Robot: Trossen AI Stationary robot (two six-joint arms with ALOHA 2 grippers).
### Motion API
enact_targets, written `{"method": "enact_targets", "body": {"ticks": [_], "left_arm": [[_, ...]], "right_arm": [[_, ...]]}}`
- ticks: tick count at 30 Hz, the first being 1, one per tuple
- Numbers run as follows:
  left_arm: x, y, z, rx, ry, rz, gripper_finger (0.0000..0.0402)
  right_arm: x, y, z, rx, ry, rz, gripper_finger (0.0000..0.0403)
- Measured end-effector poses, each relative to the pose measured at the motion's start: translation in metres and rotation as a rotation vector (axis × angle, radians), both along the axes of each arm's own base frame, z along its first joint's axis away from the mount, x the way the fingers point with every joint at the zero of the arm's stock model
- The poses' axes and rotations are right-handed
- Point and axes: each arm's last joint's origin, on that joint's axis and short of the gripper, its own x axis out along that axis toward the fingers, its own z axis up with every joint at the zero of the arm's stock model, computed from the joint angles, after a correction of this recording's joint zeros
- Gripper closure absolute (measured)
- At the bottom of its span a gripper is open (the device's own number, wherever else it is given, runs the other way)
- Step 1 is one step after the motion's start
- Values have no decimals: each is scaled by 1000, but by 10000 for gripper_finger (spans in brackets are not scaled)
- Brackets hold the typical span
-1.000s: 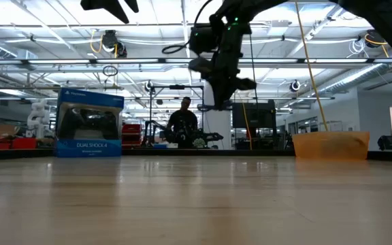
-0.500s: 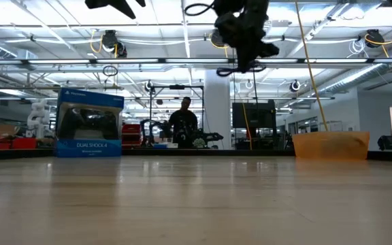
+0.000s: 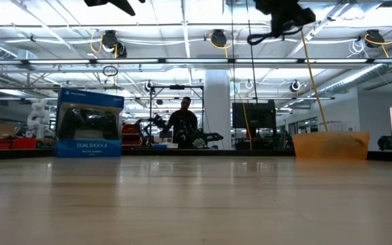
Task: Pick and place USB-C Cables
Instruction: Put the blue charger cable into the orange bin
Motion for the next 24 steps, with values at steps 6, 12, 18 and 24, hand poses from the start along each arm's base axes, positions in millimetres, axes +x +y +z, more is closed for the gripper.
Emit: {"method": "enact_targets", "body": {"ticks": [6, 12, 18, 24], "left_arm": [[0, -1, 0, -4, -1, 0, 215], [0, -1, 0, -5, -1, 1, 215], [0, -1, 0, -3, -1, -2, 215], [0, -1, 0, -2, 0, -2, 215]], "right_arm": [[-25, 18, 20, 1, -86, -48, 401], [-44, 31, 33, 7, -154, -82, 401], [-53, 30, 37, -38, -166, -86, 401], [-56, 17, 36, -73, -156, -79, 401]]}}
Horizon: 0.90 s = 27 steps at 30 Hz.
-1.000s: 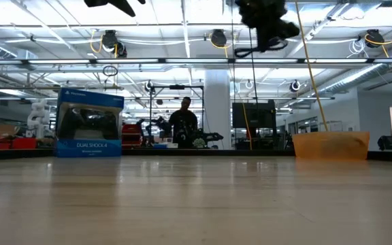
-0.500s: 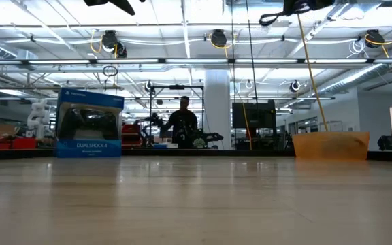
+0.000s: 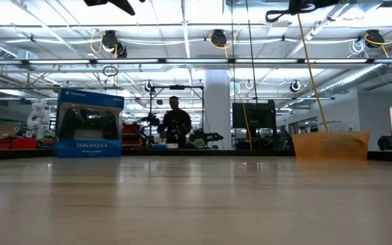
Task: Pick and place USB-C Cables
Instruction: Put the blue charger cable into the orange bin
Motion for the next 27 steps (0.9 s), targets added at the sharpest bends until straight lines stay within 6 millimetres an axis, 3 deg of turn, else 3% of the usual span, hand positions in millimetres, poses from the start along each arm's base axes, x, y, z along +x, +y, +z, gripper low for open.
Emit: {"method": "enact_targets", "body": {"ticks": [13, 27], "left_arm": [[0, 0, 0, 1, 1, -2, 215], [0, 0, 0, 0, 0, -1, 215]], "right_arm": [[-26, -45, -3, -104, 57, -45, 401], [-57, -92, -63, 31, 240, -45, 401]]}}
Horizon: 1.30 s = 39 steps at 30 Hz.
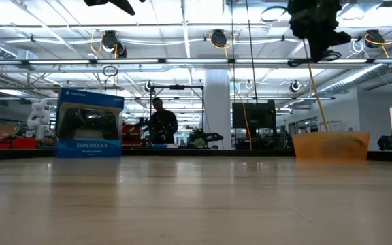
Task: Pick and place USB-C Cables
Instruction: Put the blue charger cable into the orange bin
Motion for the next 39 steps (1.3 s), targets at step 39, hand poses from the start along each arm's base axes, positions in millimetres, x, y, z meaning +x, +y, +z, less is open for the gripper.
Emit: {"method": "enact_targets", "body": {"ticks": [39], "left_arm": [[-1, 9, 0, 43, 18, -16, 215]], "right_arm": [[-11, -22, -64, 112, 13, -359, 401]]}}
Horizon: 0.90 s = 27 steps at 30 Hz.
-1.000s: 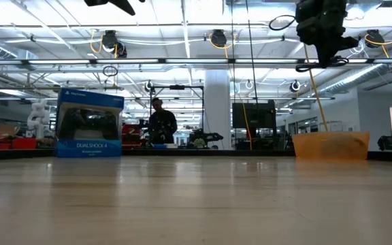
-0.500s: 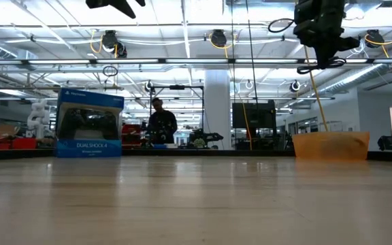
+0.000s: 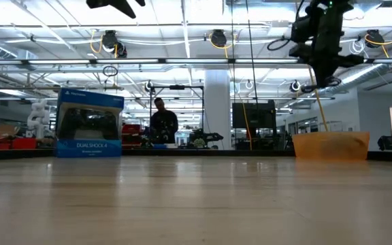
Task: Pick and place USB-C Cables
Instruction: Put the blue charger cable into the orange bin
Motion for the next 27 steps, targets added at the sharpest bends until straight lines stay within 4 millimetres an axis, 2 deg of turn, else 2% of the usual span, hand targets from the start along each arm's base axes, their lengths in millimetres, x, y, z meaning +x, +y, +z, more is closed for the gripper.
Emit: {"method": "enact_targets", "body": {"ticks": [19, 23, 27], "left_arm": [[0, 2, 0, 34, 15, -32, 215], [0, 3, 0, 42, 19, -37, 215], [-1, 5, 0, 46, 22, -36, 215]], "right_arm": [[6, -15, -88, -62, 23, -167, 401], [5, -16, -99, -55, 75, -168, 399], [9, -18, -100, -95, 88, -186, 386]]}}
